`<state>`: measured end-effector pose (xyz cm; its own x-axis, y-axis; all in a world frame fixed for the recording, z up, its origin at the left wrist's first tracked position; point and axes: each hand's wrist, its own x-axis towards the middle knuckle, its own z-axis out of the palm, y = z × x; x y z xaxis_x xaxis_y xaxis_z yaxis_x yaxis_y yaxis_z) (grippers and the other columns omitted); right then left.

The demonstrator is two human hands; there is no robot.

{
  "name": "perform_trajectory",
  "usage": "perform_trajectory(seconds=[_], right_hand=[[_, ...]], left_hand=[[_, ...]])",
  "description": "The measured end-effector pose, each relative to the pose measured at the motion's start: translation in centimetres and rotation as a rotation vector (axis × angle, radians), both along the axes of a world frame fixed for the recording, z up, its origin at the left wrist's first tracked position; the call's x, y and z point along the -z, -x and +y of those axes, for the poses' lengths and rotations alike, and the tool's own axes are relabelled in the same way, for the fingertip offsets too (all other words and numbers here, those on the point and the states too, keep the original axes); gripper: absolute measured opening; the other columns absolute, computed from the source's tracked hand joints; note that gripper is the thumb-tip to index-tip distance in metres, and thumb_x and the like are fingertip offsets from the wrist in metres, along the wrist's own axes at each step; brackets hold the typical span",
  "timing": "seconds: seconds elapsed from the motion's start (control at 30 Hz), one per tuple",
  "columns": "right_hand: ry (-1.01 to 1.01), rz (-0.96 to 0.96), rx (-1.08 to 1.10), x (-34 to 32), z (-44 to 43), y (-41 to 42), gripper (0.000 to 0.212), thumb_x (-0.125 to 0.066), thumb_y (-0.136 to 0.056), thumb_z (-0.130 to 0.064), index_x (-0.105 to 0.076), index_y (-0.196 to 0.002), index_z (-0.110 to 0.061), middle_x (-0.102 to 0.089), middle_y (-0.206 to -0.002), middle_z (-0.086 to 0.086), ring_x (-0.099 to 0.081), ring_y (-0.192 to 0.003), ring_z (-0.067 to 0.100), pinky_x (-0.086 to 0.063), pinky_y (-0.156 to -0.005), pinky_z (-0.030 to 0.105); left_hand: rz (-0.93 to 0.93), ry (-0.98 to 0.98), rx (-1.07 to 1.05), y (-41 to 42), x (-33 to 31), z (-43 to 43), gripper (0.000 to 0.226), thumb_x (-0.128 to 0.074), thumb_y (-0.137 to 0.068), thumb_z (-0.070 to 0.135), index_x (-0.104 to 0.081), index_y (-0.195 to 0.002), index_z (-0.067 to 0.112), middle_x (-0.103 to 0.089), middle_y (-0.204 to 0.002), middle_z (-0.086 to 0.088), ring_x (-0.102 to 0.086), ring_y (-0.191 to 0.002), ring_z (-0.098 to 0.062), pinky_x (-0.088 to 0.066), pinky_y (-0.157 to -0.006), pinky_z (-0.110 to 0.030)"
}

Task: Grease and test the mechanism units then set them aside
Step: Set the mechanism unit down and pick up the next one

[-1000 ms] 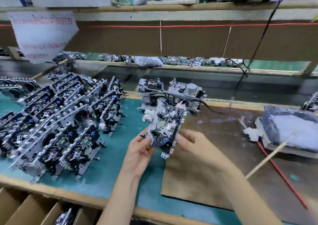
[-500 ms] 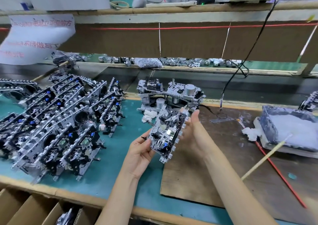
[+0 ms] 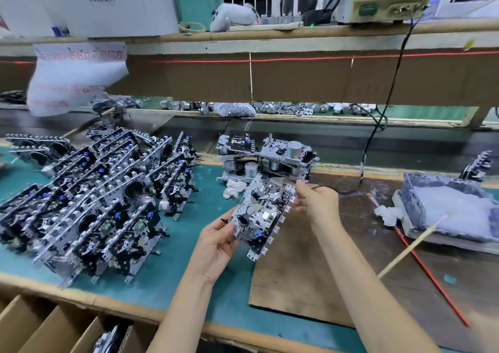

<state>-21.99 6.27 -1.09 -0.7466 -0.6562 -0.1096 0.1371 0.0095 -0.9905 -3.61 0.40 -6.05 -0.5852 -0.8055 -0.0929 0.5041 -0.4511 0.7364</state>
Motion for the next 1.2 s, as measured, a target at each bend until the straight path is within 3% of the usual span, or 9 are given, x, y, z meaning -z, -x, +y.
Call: perform_trajectory(seconds=[0.13,0.23,0.33,0.63,0.73,0.83,0.93,1.07,1.2], right_hand=[[-0.319,0.065,-0.295,0.0,0.8,-0.3,0.031,-0.052,-0.094,-0.025,-0.058,-0.102,0.004,-0.064,-0.09,0.018,-0.062,-0.061,0.023,-0.049,-0.05,0.025],[-0.064,0.325,-0.354,-0.6,0.9,-1.9,0.037,-0.059,-0.09,-0.012,-0.051,-0.126,-0.012,-0.061,-0.1,0.002,-0.062,-0.07,0.012,-0.048,-0.055,0.016],[0.187,0.471,-0.513,-2.4,0.7,-4.4,0.048,-0.061,-0.085,0.002,-0.05,-0.118,-0.031,-0.055,-0.108,-0.011,-0.06,-0.07,-0.004,-0.048,-0.065,0.01],[0.405,0.573,-0.973,-5.2,-2.5,-15.7,0.043,-0.068,-0.076,0.007,-0.055,-0.098,-0.028,-0.054,-0.104,-0.011,-0.056,-0.075,-0.005,-0.046,-0.076,0.012],[0.404,0.576,-1.097,-5.2,-3.3,-19.8,0.036,-0.07,-0.077,0.001,-0.056,-0.098,-0.024,-0.055,-0.102,0.006,-0.057,-0.072,0.001,-0.046,-0.069,0.015],[0.345,0.636,-1.184,-4.3,-4.0,-23.6,0.03,-0.072,-0.077,-0.004,-0.058,-0.101,-0.016,-0.057,-0.101,0.005,-0.056,-0.072,0.009,-0.045,-0.068,0.017],[0.261,0.6,-1.261,-2.6,-4.5,-26.8,0.027,-0.072,-0.077,-0.003,-0.06,-0.101,-0.009,-0.055,-0.087,0.0,-0.049,-0.061,-0.002,-0.038,-0.059,0.006],[0.058,0.65,-1.312,0.2,-5.5,-29.4,0.024,-0.073,-0.078,-0.01,-0.061,-0.099,-0.012,-0.057,-0.098,0.008,-0.055,-0.085,0.02,-0.041,-0.072,0.015],[-0.091,0.52,-1.352,2.2,-6.2,-30.6,0.011,-0.064,-0.084,-0.004,-0.056,-0.09,-0.006,-0.056,-0.098,0.013,-0.061,-0.084,0.026,-0.055,-0.081,0.04]], left_hand=[[-0.037,-0.036,-0.075,-1.0,-0.9,-0.5,0.04,-0.043,-0.088,-0.008,-0.078,-0.079,0.009,-0.07,-0.067,-0.002,-0.06,-0.049,-0.003,-0.051,-0.046,-0.015],[-0.039,-0.052,-0.109,-2.1,-2.0,-0.6,0.042,-0.037,-0.093,-0.007,-0.074,-0.08,0.005,-0.073,-0.07,-0.004,-0.066,-0.054,-0.006,-0.05,-0.045,-0.014],[-0.054,-0.063,-0.184,-4.0,-3.1,-0.4,0.057,-0.036,-0.095,-0.005,-0.074,-0.054,0.005,-0.069,-0.059,-0.003,-0.065,-0.049,-0.005,-0.048,-0.042,-0.013],[-0.215,-0.09,-0.448,-17.2,-4.0,1.2,0.058,-0.042,-0.091,-0.002,-0.064,-0.038,0.006,-0.057,-0.041,-0.001,-0.055,-0.035,-0.003,-0.044,-0.035,-0.012],[-0.277,-0.072,-0.438,-22.2,-4.2,3.3,0.022,-0.056,-0.075,0.006,-0.072,-0.059,0.004,-0.067,-0.058,-0.009,-0.063,-0.045,-0.013,-0.049,-0.04,-0.016],[-0.399,-0.062,-0.431,-26.6,-3.3,5.0,0.032,-0.047,-0.077,0.011,-0.077,-0.067,0.008,-0.066,-0.063,-0.008,-0.065,-0.051,-0.014,-0.05,-0.044,-0.015],[-0.467,-0.11,-0.454,-29.8,-2.3,6.6,0.05,-0.036,-0.091,0.005,-0.077,-0.063,0.009,-0.069,-0.065,-0.01,-0.066,-0.052,-0.014,-0.05,-0.043,-0.015],[-0.675,-0.193,-0.444,-31.5,-1.5,7.6,0.044,-0.042,-0.094,0.005,-0.076,-0.066,0.006,-0.071,-0.075,-0.016,-0.069,-0.061,-0.019,-0.054,-0.05,-0.019],[-0.952,-0.363,-0.453,-31.4,0.1,6.9,0.021,-0.047,-0.096,0.004,-0.063,-0.1,-0.009,-0.064,-0.096,-0.024,-0.065,-0.072,-0.024,-0.056,-0.054,-0.021]])
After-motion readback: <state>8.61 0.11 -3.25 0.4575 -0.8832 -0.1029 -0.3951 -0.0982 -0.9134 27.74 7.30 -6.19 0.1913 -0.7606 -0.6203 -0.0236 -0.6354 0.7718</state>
